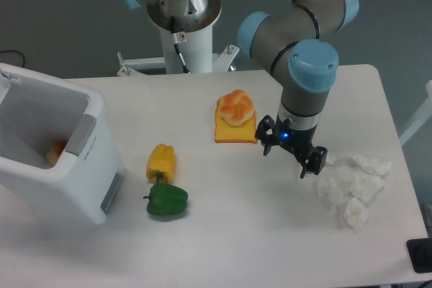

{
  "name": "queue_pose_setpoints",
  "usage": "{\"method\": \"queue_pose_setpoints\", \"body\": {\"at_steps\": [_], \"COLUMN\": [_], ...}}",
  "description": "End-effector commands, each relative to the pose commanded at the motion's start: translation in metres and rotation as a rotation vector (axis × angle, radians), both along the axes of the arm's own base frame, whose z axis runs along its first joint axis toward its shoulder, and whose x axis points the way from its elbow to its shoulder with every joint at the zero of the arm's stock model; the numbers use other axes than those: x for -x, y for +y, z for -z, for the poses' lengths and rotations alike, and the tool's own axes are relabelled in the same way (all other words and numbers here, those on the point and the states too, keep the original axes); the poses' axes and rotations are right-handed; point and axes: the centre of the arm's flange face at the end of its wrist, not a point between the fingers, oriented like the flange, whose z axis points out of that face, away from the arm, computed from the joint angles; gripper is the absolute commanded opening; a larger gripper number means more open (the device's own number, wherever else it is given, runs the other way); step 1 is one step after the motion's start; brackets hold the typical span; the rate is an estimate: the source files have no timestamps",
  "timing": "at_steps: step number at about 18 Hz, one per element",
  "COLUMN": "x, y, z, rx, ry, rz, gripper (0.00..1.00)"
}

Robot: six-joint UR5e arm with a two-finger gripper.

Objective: Close the trash can
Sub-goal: 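Move the gripper away from the bread roll toward the trash can, then swing the gripper up and over behind the open trash can lid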

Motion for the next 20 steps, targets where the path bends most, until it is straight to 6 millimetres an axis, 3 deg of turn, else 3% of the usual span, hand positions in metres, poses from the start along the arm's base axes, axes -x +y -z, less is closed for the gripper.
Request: {"method": "queue_pose_setpoints", "body": {"at_steps": [9, 12, 14, 18, 20], "x": [-0.013, -0.022, -0.038, -0.074, -0.086], "y": [0.009, 0.003, 0.008, 0.025, 0.024], "z": [0.000, -0.009, -0.012, -0.040, -0.052], "rx": [0.001, -0.019, -0.026, -0.052, -0.068], "ry": [-0.005, -0.022, -0.035, -0.005, 0.003], "rz": [-0.014, -0.128, -0.195, -0.153, -0.163], "gripper": [1.00, 1.00, 1.00, 1.00, 1.00]}}
